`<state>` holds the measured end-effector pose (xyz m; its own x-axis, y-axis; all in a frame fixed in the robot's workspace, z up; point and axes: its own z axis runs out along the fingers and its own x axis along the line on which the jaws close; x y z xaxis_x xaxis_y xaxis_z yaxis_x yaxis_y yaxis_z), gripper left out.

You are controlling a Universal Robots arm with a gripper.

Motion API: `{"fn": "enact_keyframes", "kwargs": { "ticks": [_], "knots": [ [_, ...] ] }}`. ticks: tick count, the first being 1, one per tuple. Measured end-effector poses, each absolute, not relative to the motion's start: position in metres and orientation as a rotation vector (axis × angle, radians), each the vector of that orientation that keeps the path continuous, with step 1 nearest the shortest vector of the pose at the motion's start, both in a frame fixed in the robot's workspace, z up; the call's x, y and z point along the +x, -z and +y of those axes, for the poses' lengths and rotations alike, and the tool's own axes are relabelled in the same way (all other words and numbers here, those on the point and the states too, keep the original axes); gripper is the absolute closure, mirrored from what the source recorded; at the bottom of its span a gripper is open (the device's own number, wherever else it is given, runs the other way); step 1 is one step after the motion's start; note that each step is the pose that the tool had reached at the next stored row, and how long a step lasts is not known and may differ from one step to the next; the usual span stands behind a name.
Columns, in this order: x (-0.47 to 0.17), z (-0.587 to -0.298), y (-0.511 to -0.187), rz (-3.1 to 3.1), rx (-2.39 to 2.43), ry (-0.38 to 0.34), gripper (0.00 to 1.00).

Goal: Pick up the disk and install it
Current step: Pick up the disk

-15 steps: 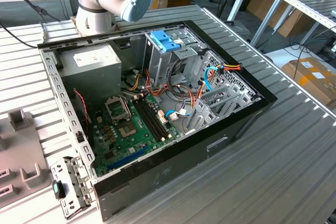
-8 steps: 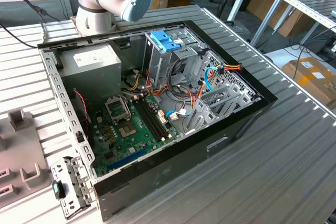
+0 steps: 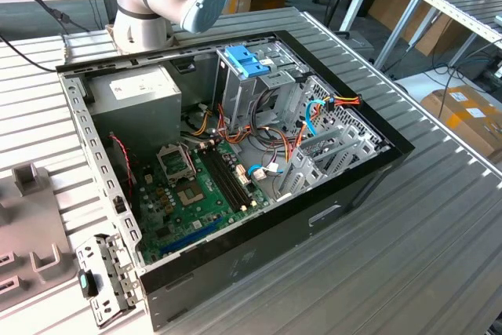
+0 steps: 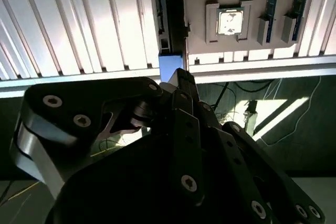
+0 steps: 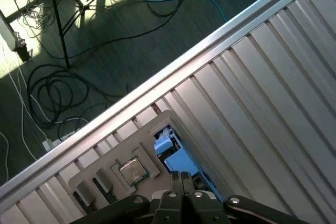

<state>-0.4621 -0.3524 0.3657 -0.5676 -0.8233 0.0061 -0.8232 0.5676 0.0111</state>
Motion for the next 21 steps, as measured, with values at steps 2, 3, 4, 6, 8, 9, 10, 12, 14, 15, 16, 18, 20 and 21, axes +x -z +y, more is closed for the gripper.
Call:
{"fn": "enact_keyframes", "kwargs": {
  "ticks": [2, 3, 4, 6, 8, 9, 10, 12, 14, 15, 16, 18, 20, 21],
  "knots": [
    [-0.4621, -0.3524, -0.3656, -2.739, 1.517, 0.011, 0.89],
    [-0.4621, -0.3524, -0.3656, -2.712, 1.564, 0.010, 0.89],
    [-0.4621, -0.3524, -0.3655, -2.688, 1.605, 0.010, 0.89],
    [-0.4621, -0.3524, -0.3654, -2.649, 1.668, 0.010, 0.89],
    [-0.4621, -0.3524, -0.3653, -2.590, 1.758, 0.009, 0.89],
    [-0.4620, -0.3524, -0.3653, -2.560, 1.801, 0.009, 0.89],
    [-0.4621, -0.3524, -0.3653, -2.546, 1.822, 0.009, 0.89],
    [-0.4620, -0.3524, -0.3652, -2.501, 1.883, 0.008, 0.89],
    [-0.4620, -0.3524, -0.3651, -2.456, 1.941, 0.008, 0.89],
    [-0.4621, -0.3524, -0.3651, -2.434, 1.968, 0.008, 0.89],
    [-0.4621, -0.3524, -0.3650, -2.416, 1.990, 0.007, 0.89],
    [-0.4620, -0.3524, -0.3650, -2.379, 2.034, 0.007, 0.89],
    [-0.4620, -0.3524, -0.3649, -2.334, 2.085, 0.006, 0.89],
    [-0.4620, -0.3524, -0.3649, -2.318, 2.103, 0.006, 0.89]
  ]
}}
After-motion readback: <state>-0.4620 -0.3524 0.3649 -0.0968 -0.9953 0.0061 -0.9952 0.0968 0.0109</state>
